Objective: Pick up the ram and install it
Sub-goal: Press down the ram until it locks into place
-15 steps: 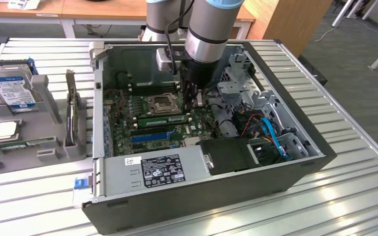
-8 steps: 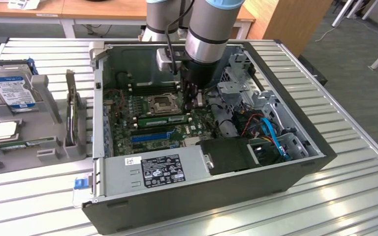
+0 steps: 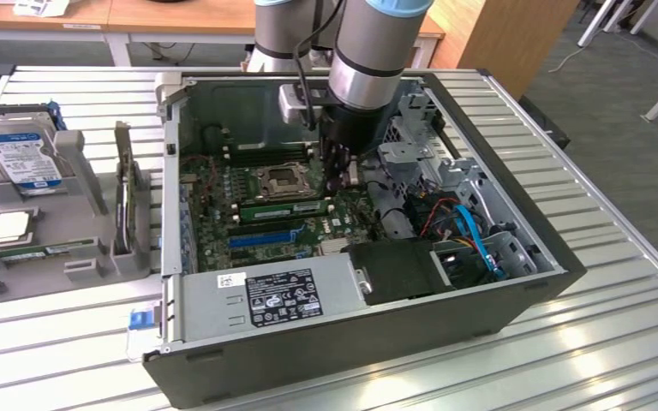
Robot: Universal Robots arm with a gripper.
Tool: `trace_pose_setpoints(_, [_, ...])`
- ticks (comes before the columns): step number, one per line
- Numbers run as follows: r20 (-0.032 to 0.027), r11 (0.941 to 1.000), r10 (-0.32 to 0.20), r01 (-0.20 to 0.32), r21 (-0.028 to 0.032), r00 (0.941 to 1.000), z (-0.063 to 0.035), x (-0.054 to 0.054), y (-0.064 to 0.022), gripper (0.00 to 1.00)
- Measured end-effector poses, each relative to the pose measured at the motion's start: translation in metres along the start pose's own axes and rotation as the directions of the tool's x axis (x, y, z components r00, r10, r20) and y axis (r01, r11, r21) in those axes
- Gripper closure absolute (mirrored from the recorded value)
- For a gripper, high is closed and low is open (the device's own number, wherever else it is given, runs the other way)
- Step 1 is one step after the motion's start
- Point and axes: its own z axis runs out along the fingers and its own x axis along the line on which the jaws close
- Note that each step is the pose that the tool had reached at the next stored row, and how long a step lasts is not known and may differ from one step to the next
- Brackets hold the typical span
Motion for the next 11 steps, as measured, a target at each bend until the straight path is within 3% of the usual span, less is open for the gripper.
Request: trace_pose_setpoints(11, [-0.0001, 1.0, 0.0, 0.0, -0.0001, 1.0, 0.0002, -0.0037, -0.0011, 0.9])
